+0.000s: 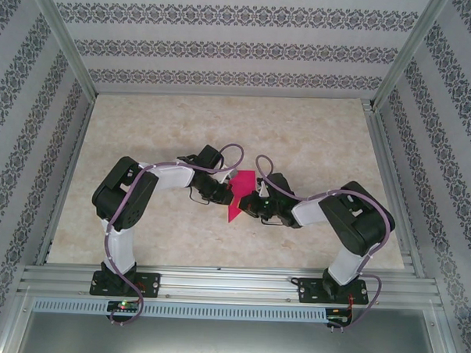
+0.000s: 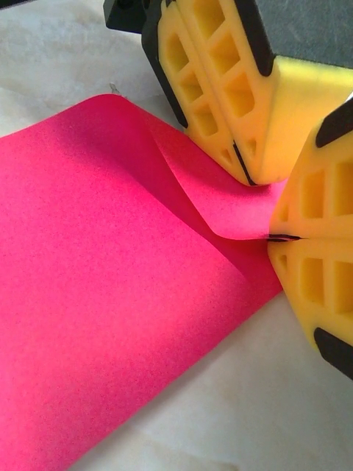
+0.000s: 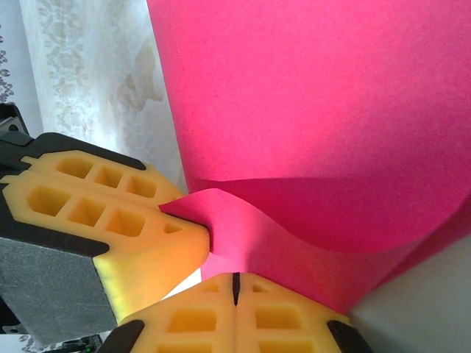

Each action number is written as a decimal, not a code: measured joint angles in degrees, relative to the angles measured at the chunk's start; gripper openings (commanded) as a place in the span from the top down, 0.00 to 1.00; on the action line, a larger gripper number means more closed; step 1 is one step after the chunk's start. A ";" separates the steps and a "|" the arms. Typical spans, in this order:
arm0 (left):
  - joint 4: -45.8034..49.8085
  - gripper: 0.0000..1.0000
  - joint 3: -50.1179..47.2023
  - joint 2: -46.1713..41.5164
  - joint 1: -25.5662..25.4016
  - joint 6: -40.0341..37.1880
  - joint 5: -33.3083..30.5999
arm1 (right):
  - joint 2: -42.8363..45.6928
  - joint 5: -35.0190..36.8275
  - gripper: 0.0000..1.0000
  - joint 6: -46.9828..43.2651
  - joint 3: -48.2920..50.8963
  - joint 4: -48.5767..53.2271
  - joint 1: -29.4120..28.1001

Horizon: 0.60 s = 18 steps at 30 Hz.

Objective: Fold a paper plane with a square sheet of paper (pick it up from the middle)

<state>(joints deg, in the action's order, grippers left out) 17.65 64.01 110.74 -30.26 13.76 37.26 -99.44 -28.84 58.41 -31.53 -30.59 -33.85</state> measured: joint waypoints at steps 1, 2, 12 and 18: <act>0.00 0.98 0.00 0.00 0.00 -0.04 0.00 | 0.31 0.04 0.93 -0.04 0.00 0.39 0.00; 0.02 0.98 0.02 0.00 0.00 -0.07 0.00 | 0.90 0.26 0.93 -0.11 0.00 1.27 0.02; 0.20 0.98 0.13 0.02 0.00 -0.22 -0.15 | 6.14 0.00 0.93 -3.30 -2.27 6.82 4.48; 0.24 0.98 0.15 0.02 0.00 -0.22 -0.15 | 2.23 -0.09 0.94 -4.48 -3.26 7.39 4.76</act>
<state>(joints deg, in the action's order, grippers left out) 17.89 64.16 110.76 -30.26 13.54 37.10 -97.21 -28.93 53.93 -34.79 -23.20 -29.08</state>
